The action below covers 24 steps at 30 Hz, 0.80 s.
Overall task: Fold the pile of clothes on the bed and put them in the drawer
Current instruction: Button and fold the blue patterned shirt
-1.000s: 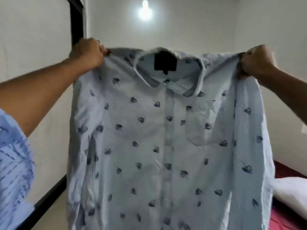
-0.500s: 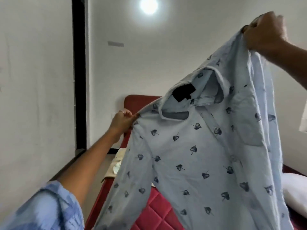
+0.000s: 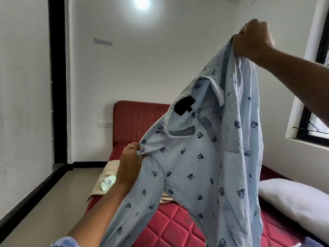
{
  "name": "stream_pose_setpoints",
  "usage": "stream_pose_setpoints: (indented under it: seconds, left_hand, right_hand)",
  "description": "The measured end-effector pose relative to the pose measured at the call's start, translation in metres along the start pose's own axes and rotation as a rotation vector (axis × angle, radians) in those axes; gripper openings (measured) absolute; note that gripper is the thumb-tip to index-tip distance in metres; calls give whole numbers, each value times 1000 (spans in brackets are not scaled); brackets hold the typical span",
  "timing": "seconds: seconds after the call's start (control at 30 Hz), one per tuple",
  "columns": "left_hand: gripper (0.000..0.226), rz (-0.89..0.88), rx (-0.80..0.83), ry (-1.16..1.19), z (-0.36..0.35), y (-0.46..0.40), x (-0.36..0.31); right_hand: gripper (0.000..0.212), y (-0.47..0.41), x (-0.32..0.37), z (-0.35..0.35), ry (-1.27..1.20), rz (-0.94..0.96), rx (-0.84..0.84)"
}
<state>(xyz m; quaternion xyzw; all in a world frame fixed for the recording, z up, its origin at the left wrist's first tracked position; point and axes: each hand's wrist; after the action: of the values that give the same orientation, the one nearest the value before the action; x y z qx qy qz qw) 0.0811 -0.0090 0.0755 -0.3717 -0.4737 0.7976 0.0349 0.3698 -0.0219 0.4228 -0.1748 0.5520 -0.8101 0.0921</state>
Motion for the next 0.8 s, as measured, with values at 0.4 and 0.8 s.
stream_pose_setpoints:
  seconds: [0.4, 0.8]
  left_hand:
    - [23, 96, 226, 69, 94, -63, -11]
    - [27, 157, 51, 340, 211, -181, -88]
  right_hand:
    - [30, 10, -34, -11, -12, -172, 61]
    - [17, 23, -68, -33, -307, -290, -12]
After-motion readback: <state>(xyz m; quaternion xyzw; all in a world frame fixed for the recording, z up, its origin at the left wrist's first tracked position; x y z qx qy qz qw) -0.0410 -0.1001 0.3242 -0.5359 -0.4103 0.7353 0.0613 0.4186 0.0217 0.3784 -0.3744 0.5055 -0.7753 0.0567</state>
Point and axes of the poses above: each hand's wrist, its own y-axis away from the middle knuckle, its own z-axis out of the back of the hand, x = y × z, and after that the axes turned 4 degrees about z, right-handed
